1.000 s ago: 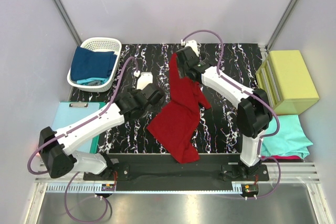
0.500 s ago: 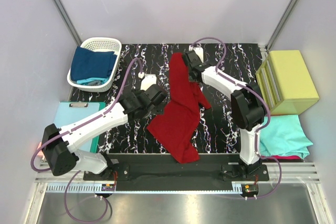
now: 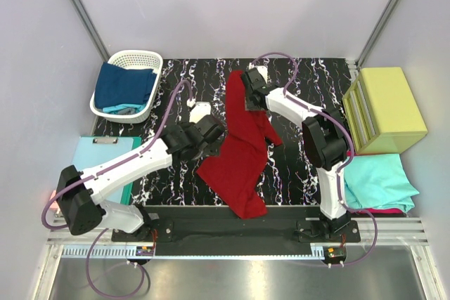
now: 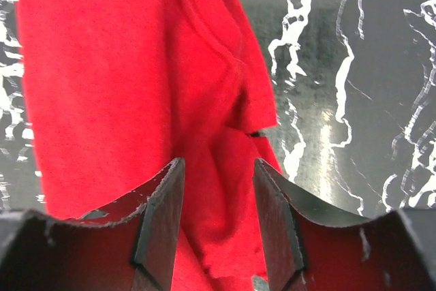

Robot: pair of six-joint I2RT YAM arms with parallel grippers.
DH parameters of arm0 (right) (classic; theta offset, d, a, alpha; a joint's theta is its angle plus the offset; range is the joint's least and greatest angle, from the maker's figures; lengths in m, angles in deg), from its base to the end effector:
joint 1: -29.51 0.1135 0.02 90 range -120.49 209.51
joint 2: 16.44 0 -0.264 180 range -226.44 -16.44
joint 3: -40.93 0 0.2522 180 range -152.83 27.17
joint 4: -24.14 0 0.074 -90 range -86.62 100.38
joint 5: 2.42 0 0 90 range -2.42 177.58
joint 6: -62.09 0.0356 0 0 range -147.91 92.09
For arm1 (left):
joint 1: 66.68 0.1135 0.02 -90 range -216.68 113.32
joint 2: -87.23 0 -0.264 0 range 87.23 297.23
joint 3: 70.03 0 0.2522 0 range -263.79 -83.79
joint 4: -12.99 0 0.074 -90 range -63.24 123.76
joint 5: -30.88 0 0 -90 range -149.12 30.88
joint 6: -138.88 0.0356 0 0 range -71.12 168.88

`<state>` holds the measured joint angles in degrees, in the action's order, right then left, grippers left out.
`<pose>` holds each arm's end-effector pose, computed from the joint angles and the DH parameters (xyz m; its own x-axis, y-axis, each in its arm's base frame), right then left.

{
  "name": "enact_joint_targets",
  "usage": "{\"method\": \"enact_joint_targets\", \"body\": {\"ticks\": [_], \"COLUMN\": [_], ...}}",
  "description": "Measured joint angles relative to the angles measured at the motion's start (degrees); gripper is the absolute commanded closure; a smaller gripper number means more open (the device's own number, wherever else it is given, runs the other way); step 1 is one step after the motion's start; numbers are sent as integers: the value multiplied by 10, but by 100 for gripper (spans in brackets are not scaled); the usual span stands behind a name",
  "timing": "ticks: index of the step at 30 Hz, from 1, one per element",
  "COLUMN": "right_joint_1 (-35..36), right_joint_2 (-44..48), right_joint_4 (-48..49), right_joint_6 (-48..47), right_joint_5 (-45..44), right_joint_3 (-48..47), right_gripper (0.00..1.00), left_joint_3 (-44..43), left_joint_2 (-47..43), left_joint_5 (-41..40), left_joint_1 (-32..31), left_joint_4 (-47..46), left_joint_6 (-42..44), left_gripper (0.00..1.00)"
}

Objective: Fold and stack the t-shirts
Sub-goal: Flatten out the tshirt

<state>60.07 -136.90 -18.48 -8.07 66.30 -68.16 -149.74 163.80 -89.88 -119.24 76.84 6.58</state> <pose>0.4062 0.2248 0.2047 -0.7536 -0.0777 -0.6527 -0.0364 0.9964 -0.0766 0.1735 -0.1967 0.2929 -0.7490 0.0269 -0.6621 0.0353 0.9994 0.0007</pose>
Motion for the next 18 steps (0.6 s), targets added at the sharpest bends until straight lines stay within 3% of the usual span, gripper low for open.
{"method": "enact_joint_targets", "body": {"ticks": [4, 10, 13, 16, 17, 18], "right_joint_1": [0, 0, 0, 0, 0, 0], "right_joint_2": [-3, -12, -24, -36, -38, -40], "right_joint_4": [7, 8, 12, 13, 14, 14], "right_joint_6": [3, 6, 9, 12, 14, 15], "right_joint_5": [12, 29, 36, 45, 45, 46], "right_joint_3": [-9, -10, -11, -11, -11, -11], "right_gripper": [43, 47, 63, 85, 97, 100], "left_joint_3": [0, 0, 0, 0, 0, 0], "left_joint_2": [4, 16, 21, 21, 21, 22], "left_joint_5": [1, 3, 4, 4, 4, 4], "left_joint_1": [-2, -9, -11, -12, -12, -12], "left_joint_4": [0, 0, 1, 0, 1, 0], "left_joint_6": [-2, -4, -5, -5, -5, -5], "left_gripper": [17, 17, 17, 17, 17, 17]}}
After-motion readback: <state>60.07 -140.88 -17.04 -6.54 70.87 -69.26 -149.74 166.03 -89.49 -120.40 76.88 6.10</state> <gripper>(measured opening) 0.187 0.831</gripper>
